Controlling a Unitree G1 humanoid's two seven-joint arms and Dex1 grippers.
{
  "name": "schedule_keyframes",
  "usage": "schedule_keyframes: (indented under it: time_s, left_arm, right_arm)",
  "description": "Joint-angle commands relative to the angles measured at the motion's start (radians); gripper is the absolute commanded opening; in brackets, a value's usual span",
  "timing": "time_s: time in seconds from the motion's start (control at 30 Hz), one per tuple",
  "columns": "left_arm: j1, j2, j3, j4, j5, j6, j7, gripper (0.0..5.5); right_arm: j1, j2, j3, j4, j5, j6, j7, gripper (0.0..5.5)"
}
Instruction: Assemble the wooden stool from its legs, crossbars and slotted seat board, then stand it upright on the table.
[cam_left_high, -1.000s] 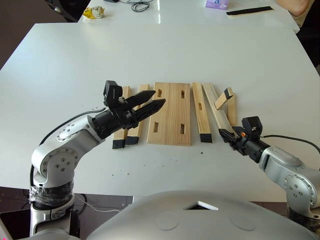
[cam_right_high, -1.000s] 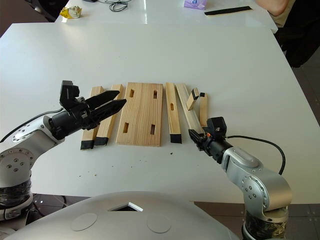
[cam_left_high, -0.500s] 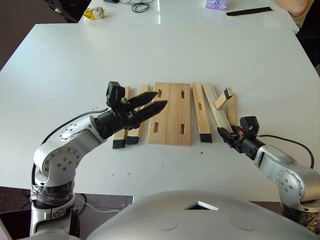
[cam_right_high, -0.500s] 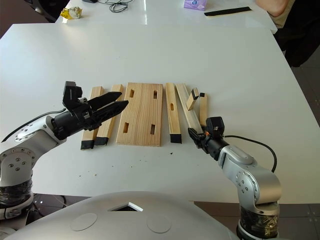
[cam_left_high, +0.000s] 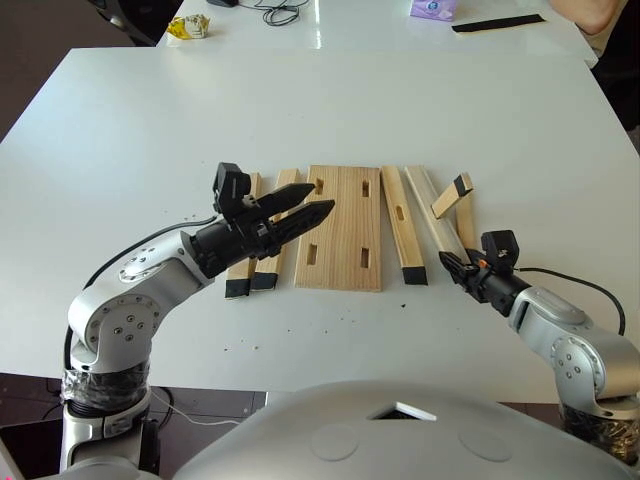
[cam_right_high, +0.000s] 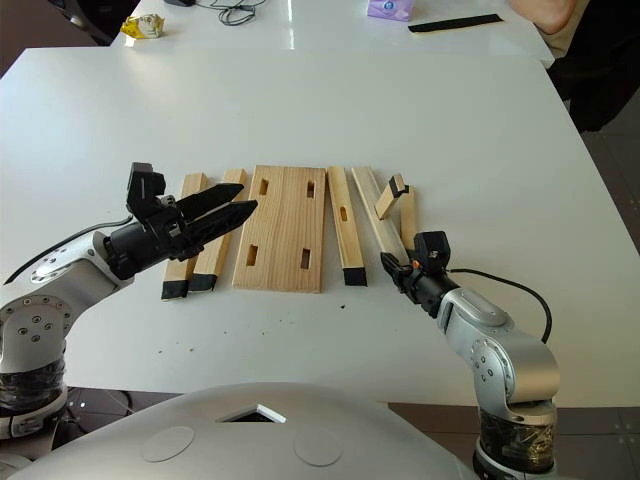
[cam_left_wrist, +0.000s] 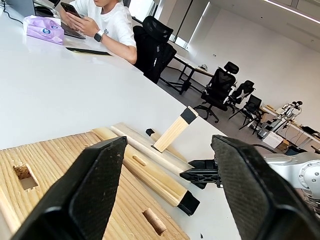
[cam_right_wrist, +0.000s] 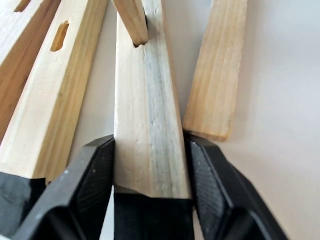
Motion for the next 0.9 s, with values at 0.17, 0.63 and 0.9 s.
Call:
schedule_keyframes:
  time_s: [0.17, 0.63, 0.9]
  left_arm:
    - [-0.058, -0.010, 0.013, 0.054, 0.054, -0.017, 0.080, 3.15]
    - [-0.233, -0.058, 0.058, 0.230, 0.312, -0.084, 0.280, 3.15]
    - [-0.395, -0.040, 0.117, 0.221, -0.053, 0.064, 0.084, 3.15]
  right_arm:
    - [-0.015, -0.008, -0.046, -0.018, 0.026, 0.041, 0.013, 2.14]
    - [-0.388, -0.147, -0.263, -0.080, 0.312, 0.208, 0.156, 2.04]
    - [-0.681, -0.215, -0.433, 0.171, 0.634, 0.144, 0.337, 2.04]
